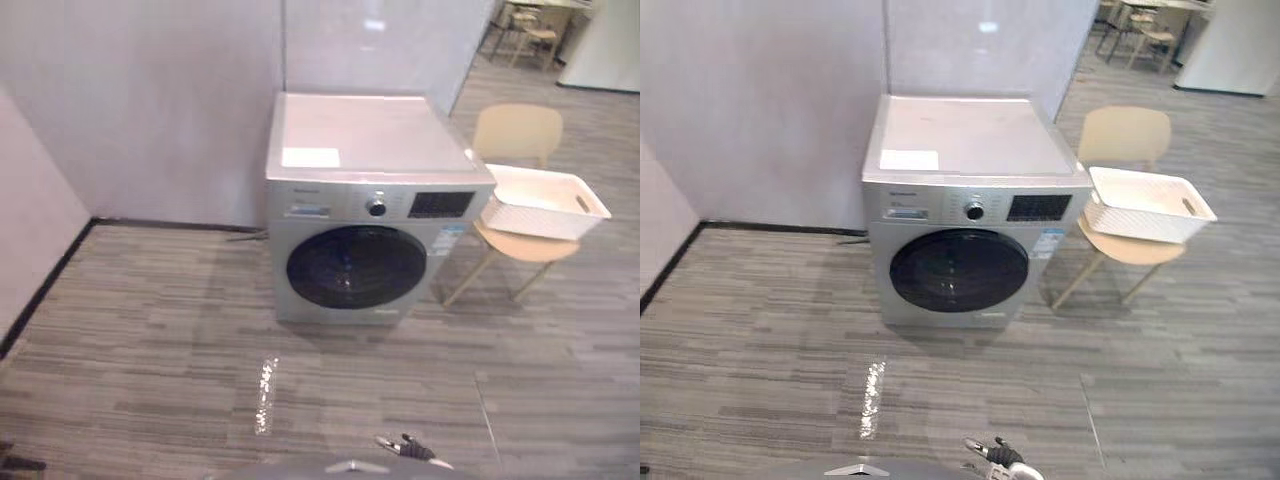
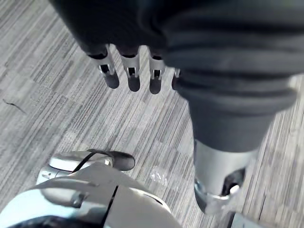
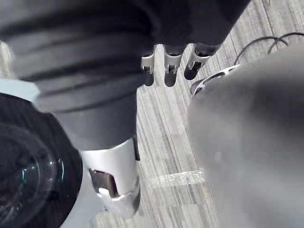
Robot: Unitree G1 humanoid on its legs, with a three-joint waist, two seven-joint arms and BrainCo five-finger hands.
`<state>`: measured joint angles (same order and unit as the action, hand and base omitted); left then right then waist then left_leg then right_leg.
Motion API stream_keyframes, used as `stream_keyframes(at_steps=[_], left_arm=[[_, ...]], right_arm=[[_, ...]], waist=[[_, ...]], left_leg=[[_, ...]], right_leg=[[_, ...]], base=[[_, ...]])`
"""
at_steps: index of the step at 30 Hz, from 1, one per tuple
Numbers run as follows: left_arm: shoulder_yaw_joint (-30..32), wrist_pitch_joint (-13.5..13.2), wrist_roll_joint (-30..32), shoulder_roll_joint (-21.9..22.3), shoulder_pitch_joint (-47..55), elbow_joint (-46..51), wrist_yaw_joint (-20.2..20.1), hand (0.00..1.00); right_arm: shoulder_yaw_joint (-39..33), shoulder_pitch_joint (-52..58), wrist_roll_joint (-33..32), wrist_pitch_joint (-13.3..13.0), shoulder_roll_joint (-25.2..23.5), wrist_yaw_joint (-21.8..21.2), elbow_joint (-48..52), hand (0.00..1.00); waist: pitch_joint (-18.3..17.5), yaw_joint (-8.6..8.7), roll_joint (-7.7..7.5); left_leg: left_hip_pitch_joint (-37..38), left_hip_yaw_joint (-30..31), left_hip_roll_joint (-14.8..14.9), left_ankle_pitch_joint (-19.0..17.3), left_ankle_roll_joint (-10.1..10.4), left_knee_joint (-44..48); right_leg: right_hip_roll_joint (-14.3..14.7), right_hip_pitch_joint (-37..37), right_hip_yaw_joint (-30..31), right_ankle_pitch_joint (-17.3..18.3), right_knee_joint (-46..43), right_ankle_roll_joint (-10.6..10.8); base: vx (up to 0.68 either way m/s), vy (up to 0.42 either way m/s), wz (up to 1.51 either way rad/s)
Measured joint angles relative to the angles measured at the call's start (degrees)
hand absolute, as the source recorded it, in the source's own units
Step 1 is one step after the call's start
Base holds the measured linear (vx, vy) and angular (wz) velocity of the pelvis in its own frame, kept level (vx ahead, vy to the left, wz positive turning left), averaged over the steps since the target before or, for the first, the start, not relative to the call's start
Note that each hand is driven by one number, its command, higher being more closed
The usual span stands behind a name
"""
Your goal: Pick up the laundry basket with both hands and put the clothes into the washing machine.
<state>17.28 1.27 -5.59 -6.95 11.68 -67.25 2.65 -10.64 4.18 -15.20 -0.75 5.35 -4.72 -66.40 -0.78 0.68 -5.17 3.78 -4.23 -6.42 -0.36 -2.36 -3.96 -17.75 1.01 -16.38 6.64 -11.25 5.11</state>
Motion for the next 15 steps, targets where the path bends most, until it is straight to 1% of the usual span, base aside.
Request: stream_keyframes(at_steps=[1,2,3,4,5,6,7,8,9,10,12,13,14,15], left_arm=[[0.15,-0.11,-0.55,0.13,0.06,0.50,-0.34,0.00],[0.46,-0.31,-1.56,1.16,0.22,0.87,-0.44,0.00],[0.99,-0.29,-2.66,1.60,0.84,0.96,-0.43,0.00],[1.32,-0.31,-3.28,1.60,0.84,1.30,-0.50,0.00],[1.91,-0.30,-4.03,1.36,0.67,1.45,-0.59,0.00],[2.34,-0.29,-4.33,1.35,0.77,1.50,-0.64,0.00],[2.64,-0.24,-4.32,1.52,0.77,1.48,-0.67,0.00],[3.14,-0.10,-4.28,1.46,0.85,1.35,-0.82,0.00],[3.35,-0.05,-4.17,1.49,0.83,1.43,-0.84,0.00],[3.39,-0.05,-3.94,1.54,0.63,1.48,-0.84,0.00],[4.33,-0.09,-2.94,1.94,-0.12,2.44,-0.69,0.00],[5.03,-0.18,-2.55,2.28,-0.24,3.29,-0.54,0.00],[6.10,-0.62,-1.61,2.72,-0.96,4.06,-0.40,0.00],[6.38,-0.78,-0.90,2.74,-2.08,4.20,-0.29,0.00]], right_arm=[[-1.43,0.58,-0.03,0.29,0.11,0.03,-0.28,0.00],[-4.55,1.36,-0.54,0.73,0.70,0.06,-1.28,0.00],[-6.82,1.61,-1.83,0.40,0.41,0.06,-1.15,0.00],[-7.22,1.61,-2.28,0.48,0.10,0.06,-1.12,0.00],[-8.13,1.49,-2.93,0.59,0.03,0.10,-1.17,0.00],[-8.20,1.40,-2.98,0.55,-0.32,0.13,-1.14,0.00],[-8.49,1.12,-3.01,0.54,-0.55,0.15,-1.10,0.00],[-9.24,0.98,-3.41,0.57,-0.93,0.25,-0.98,0.00],[-9.64,1.14,-4.77,0.60,-1.37,0.32,-0.59,0.00],[-10.00,1.35,-5.46,0.61,-1.40,0.35,0.06,0.00],[-9.78,1.38,-7.21,0.69,-1.62,0.40,0.39,0.00],[-9.75,1.39,-7.72,0.71,-1.68,0.38,0.39,0.00],[-9.44,1.46,-8.55,0.70,-1.68,0.36,0.38,0.00],[-8.38,1.63,-9.24,0.68,-1.56,0.29,0.37,0.00]], waist=[[0.22,-0.28,-0.10],[1.74,-0.27,0.79],[1.98,0.27,1.85],[2.51,0.37,2.70],[2.66,-0.07,2.55],[3.08,-0.83,1.86],[3.45,-0.92,1.61],[3.59,-0.94,1.37],[3.63,-1.01,1.31],[3.65,-0.87,1.29],[3.66,-0.87,1.25],[3.66,-0.81,1.24],[3.65,-0.68,1.19],[3.57,-0.67,1.10]], left_leg=[[-0.40,1.23,-0.87,-0.49,-0.64,1.51],[-0.70,5.05,-1.26,-1.40,-1.91,4.17],[-0.71,8.50,-1.19,-2.55,-3.03,6.60],[-0.80,10.23,-0.90,-2.85,-3.17,7.47],[-1.24,12.97,-0.15,-3.72,-4.13,9.44],[-1.67,15.17,0.37,-4.25,-4.26,10.34],[-1.80,15.89,0.67,-4.48,-4.15,10.78],[-1.86,16.83,0.98,-4.75,-4.10,11.18],[-1.98,17.40,1.29,-5.39,-3.72,11.31],[-2.05,18.03,1.31,-6.25,-3.56,11.57],[-2.22,18.39,1.39,-8.29,-3.00,13.15],[-2.41,18.68,1.40,-9.12,-2.73,14.00],[-2.81,19.85,1.50,-11.09,-2.34,15.88],[-3.36,21.36,2.15,-13.20,-1.65,17.60]], right_leg=[[-1.27,-0.27,-1.09,1.29,-2.07,-1.12],[-2.54,-0.04,-1.36,0.89,-11.38,-5.23],[-3.05,3.69,1.94,-4.61,-21.89,-6.20],[-2.69,5.71,3.97,-7.39,-26.35,-6.24],[-1.81,8.86,6.44,-4.29,-32.25,-4.19],[-0.30,11.37,7.51,-1.14,-33.70,-3.18],[0.47,12.43,8.18,0.02,-32.60,-2.58],[1.32,13.43,9.02,0.58,-28.43,-1.63],[2.27,14.12,11.64,0.41,-20.54,-1.04],[3.13,14.16,16.06,-0.97,-11.45,0.16],[4.24,14.21,21.52,-3.38,-1.84,1.19],[4.46,14.38,22.31,-3.84,-0.80,1.67],[4.97,14.66,22.31,-4.42,-0.59,1.75],[6.35,14.88,21.74,-4.46,-1.61,1.70]], base=[[0.07,0.087,1.31],[0.01,0.093,1.45],[-0.03,0.095,1.49],[0.00,0.115,1.46],[0.08,0.074,1.15],[0.10,0.034,1.02],[0.08,0.002,0.78],[0.11,-0.013,0.64],[0.14,-0.052,0.62],[0.14,-0.070,0.44],[0.15,-0.111,0.28],[0.22,-0.173,0.34],[0.26,-0.234,0.48],[0.27,-0.266,0.52]])
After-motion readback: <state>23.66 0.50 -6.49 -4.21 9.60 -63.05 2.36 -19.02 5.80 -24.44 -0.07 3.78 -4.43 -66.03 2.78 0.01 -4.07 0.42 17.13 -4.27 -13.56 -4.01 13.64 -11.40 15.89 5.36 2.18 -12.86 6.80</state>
